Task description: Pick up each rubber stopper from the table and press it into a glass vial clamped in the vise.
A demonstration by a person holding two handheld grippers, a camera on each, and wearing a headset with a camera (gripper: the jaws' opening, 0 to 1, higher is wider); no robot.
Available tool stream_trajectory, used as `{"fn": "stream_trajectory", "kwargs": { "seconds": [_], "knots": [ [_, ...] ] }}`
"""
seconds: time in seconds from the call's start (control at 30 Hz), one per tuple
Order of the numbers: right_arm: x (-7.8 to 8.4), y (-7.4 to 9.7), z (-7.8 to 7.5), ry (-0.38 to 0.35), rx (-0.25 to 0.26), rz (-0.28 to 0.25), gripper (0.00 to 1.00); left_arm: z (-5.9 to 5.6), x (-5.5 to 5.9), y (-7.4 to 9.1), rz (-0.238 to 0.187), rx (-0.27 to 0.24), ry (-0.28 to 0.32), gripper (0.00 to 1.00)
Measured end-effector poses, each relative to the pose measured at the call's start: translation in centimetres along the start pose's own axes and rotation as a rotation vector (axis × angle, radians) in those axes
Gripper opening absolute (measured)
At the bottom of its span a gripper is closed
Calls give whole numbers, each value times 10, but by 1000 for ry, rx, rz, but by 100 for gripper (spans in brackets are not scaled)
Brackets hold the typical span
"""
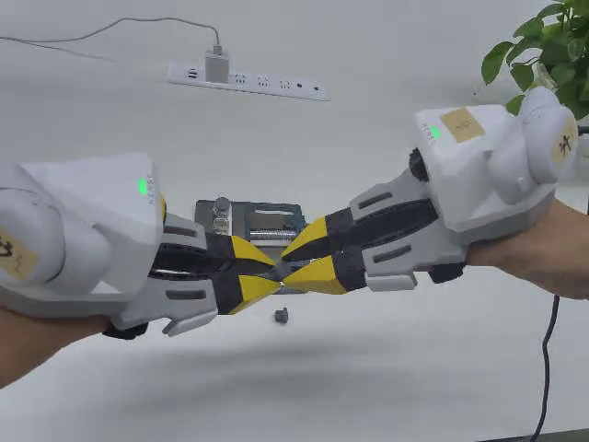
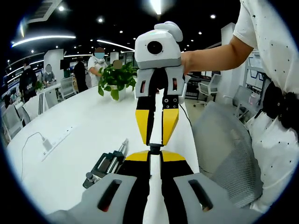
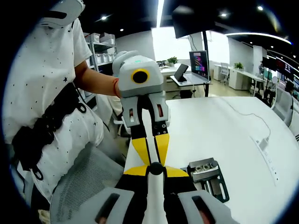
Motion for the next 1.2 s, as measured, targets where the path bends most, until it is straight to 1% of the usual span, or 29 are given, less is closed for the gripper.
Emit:
{"fn": "stream_trajectory", "kwargs": {
  "seconds": [0.4, 0.83, 1.2],
  "knots": [
    [0, 1, 0, 30, 0, -2, 6, 1, 0, 0, -5, 0, 8, 4],
    [2, -2, -4, 32, 13, 13, 6, 1, 3, 2, -12, -16, 24, 4],
    [1, -6, -2, 20, 22, 23, 6, 0, 6, 4, -16, -28, 12, 4]
  ]
}}
Point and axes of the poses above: the centre of the closed fingertips' face, and the gripper's own axes: y roughly backward along the fingers, z roughly to its left, x roughly out of its underside, the point moved 7 cm from there along y, roughly backward along the fingers, and after that the axes turned 6 degrees about -z, right-handed, at the moved point
